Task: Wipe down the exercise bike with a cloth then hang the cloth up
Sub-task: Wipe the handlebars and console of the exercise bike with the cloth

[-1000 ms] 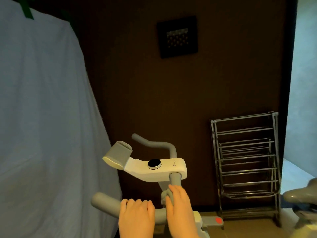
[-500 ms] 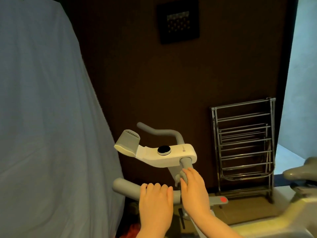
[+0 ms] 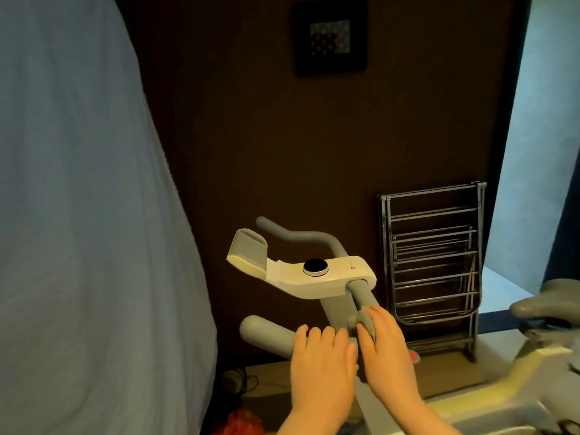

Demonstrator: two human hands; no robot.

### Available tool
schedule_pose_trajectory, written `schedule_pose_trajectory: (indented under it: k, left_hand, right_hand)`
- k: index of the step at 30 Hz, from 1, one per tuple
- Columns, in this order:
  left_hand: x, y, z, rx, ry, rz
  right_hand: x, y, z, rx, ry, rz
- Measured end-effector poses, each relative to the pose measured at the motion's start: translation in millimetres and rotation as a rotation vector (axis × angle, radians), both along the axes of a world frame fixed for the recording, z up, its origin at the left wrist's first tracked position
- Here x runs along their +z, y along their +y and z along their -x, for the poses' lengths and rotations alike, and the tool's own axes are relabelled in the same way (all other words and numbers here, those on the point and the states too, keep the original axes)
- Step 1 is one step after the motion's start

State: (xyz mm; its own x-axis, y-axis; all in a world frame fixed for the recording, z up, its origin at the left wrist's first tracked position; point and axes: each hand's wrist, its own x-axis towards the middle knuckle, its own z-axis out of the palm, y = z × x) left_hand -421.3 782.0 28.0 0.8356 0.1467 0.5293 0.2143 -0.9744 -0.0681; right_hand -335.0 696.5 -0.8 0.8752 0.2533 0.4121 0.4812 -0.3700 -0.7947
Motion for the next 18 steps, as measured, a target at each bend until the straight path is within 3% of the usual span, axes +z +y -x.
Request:
schedule_pose_trajectory:
  k: [4, 7, 10, 13, 16, 18]
  left_hand:
    - [-3, 3, -2, -0.019, 0.039, 0.015]
    - [-4, 3, -2, -0.038, 0.041, 0.014]
    - [-5, 4, -4, -0.028, 0.029, -0.015]
    - [-9, 1, -7, 0.023, 0.007, -0.008]
    - [-9, -3, -11, 0.090, -0.010, 0.035]
    - [-1, -10, -14, 0.139, 0.029, 0.084]
  right_hand:
    - [22, 0, -27, -0.016, 0.054, 0.096]
    - [15, 5, -10, -0.060, -0.003, 0.015]
    - [4, -1, 2, 0.016, -0.057, 0.063]
    - [13, -6, -35, 0.079, -0.029, 0.132]
    - [23, -1, -42, 0.032, 0.047, -0.018]
    - [11, 2, -22, -0.006, -0.004, -0.040]
